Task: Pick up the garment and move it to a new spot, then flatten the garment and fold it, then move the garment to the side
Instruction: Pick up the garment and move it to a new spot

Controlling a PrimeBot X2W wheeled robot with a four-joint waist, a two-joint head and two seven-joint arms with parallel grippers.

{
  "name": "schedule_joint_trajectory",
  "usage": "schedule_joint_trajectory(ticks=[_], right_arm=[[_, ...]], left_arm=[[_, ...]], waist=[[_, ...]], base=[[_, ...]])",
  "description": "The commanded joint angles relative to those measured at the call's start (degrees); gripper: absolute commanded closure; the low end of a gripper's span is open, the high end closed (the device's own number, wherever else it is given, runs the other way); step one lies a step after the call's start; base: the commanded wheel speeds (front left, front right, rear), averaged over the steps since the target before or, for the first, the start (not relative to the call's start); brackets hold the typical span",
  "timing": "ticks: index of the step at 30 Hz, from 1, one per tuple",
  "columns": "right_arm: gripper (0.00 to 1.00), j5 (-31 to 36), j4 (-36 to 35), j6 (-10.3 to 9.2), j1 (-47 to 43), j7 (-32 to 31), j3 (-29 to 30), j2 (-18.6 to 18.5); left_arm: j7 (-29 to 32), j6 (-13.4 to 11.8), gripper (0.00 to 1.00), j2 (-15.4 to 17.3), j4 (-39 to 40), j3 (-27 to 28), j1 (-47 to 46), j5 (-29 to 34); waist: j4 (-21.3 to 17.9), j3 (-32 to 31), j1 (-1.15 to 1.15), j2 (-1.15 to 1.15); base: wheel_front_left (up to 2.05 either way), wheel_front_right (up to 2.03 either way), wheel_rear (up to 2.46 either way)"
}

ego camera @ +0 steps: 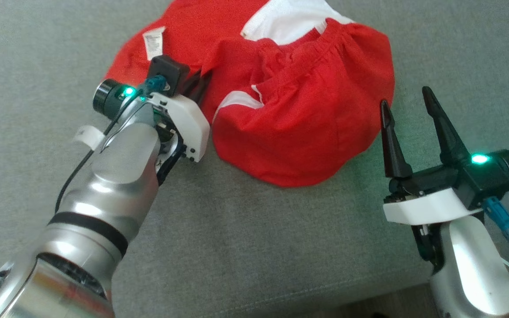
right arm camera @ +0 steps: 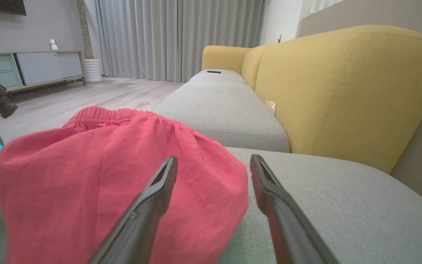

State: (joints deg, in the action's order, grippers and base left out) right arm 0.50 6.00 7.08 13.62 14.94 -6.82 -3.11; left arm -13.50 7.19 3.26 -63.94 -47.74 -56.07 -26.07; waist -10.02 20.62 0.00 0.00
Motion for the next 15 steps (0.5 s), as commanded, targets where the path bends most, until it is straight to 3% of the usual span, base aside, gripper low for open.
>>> schedule_joint_trajectory(ticks=[1, 10, 15], right_arm=[[0.00, -0.4, -1.4, 0.41, -0.1, 0.1, -0.7, 0.2], [0.00, -0.8, 0.4, 0.41, -4.2, 0.1, 0.8, 0.2], [0.00, -0.4, 1.2, 0.41, -5.8, 0.1, 0.5, 0.2]], left_arm=[[-1.0, 0.3, 1.00, 1.2, 2.2, 1.3, -1.8, -0.7], [-1.5, 0.3, 1.00, 5.3, 18.3, 9.9, -2.1, -4.9], [-1.5, 0.3, 1.00, 9.3, 21.7, 11.8, -2.6, -5.4]], waist=[[1.3, -2.4, 0.00, 0.00], [7.7, -12.2, 0.00, 0.00], [10.3, -16.2, 0.00, 0.00]], base=[[0.00, 0.00, 0.00], [0.00, 0.00, 0.00], [0.00, 0.00, 0.00]])
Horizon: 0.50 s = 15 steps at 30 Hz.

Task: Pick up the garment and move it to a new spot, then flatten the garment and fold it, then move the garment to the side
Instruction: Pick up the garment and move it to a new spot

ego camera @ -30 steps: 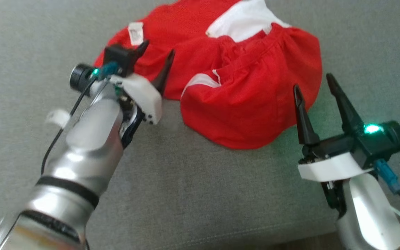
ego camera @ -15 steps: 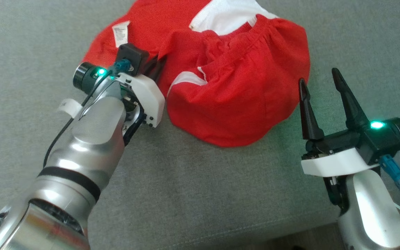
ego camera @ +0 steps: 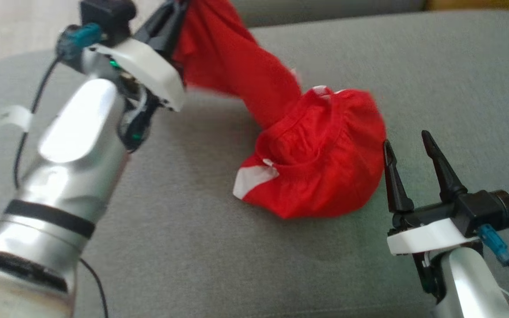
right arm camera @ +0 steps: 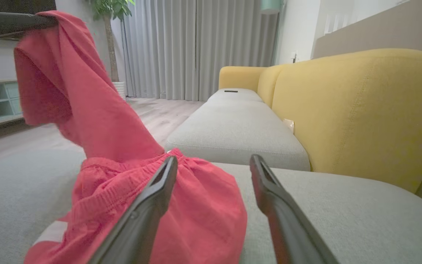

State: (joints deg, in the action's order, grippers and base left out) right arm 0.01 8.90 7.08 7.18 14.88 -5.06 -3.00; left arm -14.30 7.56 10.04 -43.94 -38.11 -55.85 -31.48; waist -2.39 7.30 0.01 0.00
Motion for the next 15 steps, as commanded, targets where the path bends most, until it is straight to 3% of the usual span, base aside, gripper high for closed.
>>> schedule_joint_trajectory(ticks=[1, 15], right_arm=[[0.00, 0.0, -1.6, 0.41, 0.4, 0.1, -1.3, 0.1], [0.00, 1.1, -1.7, 0.41, -4.5, 0.1, 0.1, 0.1]], left_arm=[[-0.7, -0.1, 1.00, 3.4, 1.7, 2.5, -2.9, 0.0], [-0.7, -2.8, 1.00, 17.2, -0.4, 9.1, -3.3, 1.5]], waist=[[3.1, -3.5, -0.01, 0.00], [10.0, -7.4, -0.01, 0.00]], base=[[0.00, 0.00, 0.00], [0.00, 0.00, 0.00]])
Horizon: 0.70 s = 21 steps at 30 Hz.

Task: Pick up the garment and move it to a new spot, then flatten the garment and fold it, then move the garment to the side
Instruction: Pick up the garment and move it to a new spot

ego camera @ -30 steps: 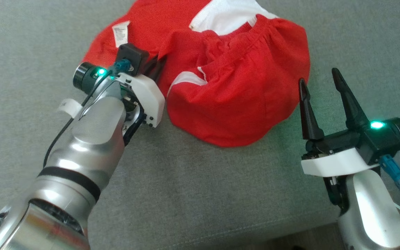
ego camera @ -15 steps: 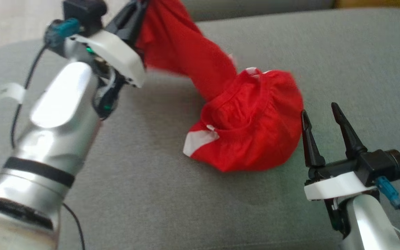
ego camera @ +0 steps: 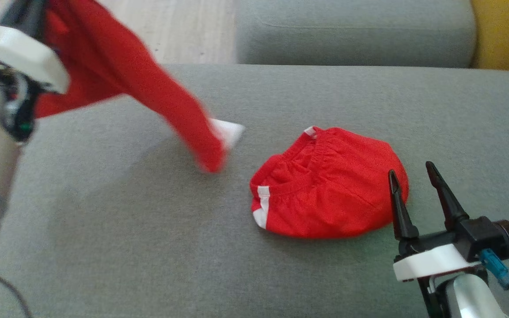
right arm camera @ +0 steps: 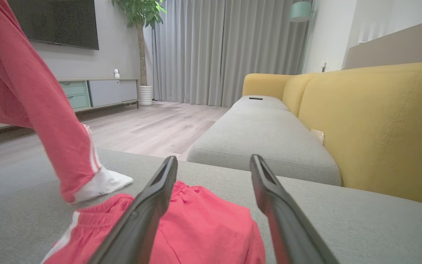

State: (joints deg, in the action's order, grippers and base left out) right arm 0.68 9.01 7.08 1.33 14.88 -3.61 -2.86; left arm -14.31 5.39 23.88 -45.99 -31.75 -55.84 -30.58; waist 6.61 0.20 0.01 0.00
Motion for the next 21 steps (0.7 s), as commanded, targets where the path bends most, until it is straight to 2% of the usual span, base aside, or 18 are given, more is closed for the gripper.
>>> schedule_joint_trajectory(ticks=[1, 5, 9, 13, 19, 20, 21], right_arm=[[0.00, 0.5, -1.8, 0.41, 1.3, 0.1, -1.3, 0.0], [0.00, 0.7, -2.0, 0.41, 1.3, 0.1, -1.4, 0.0], [0.00, 0.7, -2.1, 0.41, 1.5, 0.1, -2.3, 0.0], [0.00, 0.7, -2.2, 0.41, 1.6, 0.1, -2.7, 0.0], [0.00, 1.5, -2.0, 0.41, 2.8, 0.1, -3.5, 0.0], [0.00, 1.6, -1.9, 0.41, 3.1, 0.1, -3.6, 0.0], [0.00, 1.5, -1.7, 0.41, 3.2, 0.1, -3.7, 0.0]], left_arm=[[-0.7, -1.4, 1.00, 4.6, 2.1, 3.2, -3.4, 1.2], [-0.7, -2.9, 1.00, 8.1, 3.6, 4.8, -2.1, 3.1], [-0.7, -2.7, 1.00, 9.2, 3.3, 5.0, 1.5, 3.6], [-0.7, -2.1, 1.00, 8.8, 1.9, 5.2, 5.2, 2.7], [-0.7, -2.0, 1.00, 6.5, -3.8, 6.7, 11.5, -0.2], [-0.6, -1.8, 0.52, 5.8, -5.3, 7.2, 12.4, -1.3], [-0.6, -1.5, 0.00, 5.1, -6.6, 7.6, 13.2, -2.3]], waist=[[1.4, -0.3, -0.01, 0.00], [2.6, 0.3, -0.01, 0.00], [3.3, 1.2, -0.01, 0.00], [3.3, 2.5, -0.01, 0.00], [2.5, 5.4, -0.01, 0.00], [2.2, 5.5, -0.01, 0.00], [1.9, 5.4, -0.01, 0.00]], base=[[0.00, 0.00, 0.00], [0.00, 0.00, 0.00], [0.00, 0.00, 0.00], [0.00, 0.00, 0.00], [0.00, 0.00, 0.00], [0.00, 0.00, 0.00], [0.00, 0.00, 0.00]])
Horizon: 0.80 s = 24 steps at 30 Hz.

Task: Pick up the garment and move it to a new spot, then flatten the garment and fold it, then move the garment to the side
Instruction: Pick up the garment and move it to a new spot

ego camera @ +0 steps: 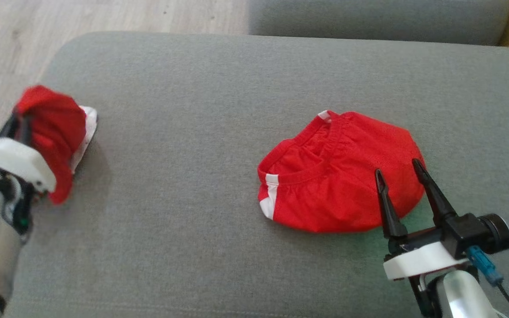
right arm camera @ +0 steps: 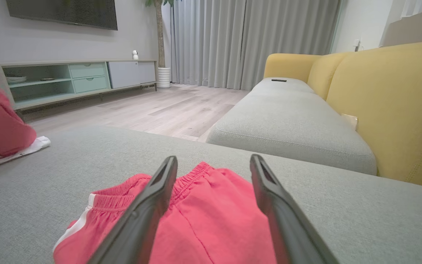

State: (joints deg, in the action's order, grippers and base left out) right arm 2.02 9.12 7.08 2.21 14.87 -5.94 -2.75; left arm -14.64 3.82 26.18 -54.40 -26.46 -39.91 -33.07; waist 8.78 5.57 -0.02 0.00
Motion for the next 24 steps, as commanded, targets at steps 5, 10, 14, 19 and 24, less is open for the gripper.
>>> schedule_joint_trajectory(ticks=[5, 10, 14, 19, 24], right_arm=[[0.00, -1.0, -0.5, 0.41, 1.8, 0.1, -1.3, -0.1], [0.00, -2.7, 0.8, 0.41, -0.3, 0.1, -0.6, -0.1], [0.00, -3.8, 1.7, 0.41, -1.6, 0.1, -0.7, -0.1], [0.00, -5.2, 1.7, 0.41, -4.0, 0.1, -1.3, -0.1], [0.00, -5.9, 0.7, 0.41, -6.6, 0.1, -2.6, -0.1]], left_arm=[[-0.3, 0.6, 0.00, 0.3, 5.1, 4.7, 1.4, 0.0], [-0.3, -1.3, 0.00, -3.7, 18.8, 8.6, 12.1, 3.3], [-0.3, -2.4, 0.00, -6.9, 28.6, 10.7, 21.1, 7.3], [-0.4, -3.9, 0.00, -12.8, 39.6, 13.8, 33.8, 12.9], [-0.4, -1.5, 0.00, -17.5, 46.9, 16.6, 42.7, 17.5]], waist=[[-1.6, -3.2, 0.02, 0.00], [-3.1, -7.6, 0.02, 0.00], [-4.6, -10.0, 0.02, 0.00], [-6.8, -13.0, 0.02, 0.00], [-8.2, -14.1, 0.02, 0.00]], base=[[0.00, 0.00, 0.00], [0.00, 0.00, 0.00], [0.00, 0.00, 0.00], [0.00, 0.00, 0.00], [0.00, 0.00, 0.00]])
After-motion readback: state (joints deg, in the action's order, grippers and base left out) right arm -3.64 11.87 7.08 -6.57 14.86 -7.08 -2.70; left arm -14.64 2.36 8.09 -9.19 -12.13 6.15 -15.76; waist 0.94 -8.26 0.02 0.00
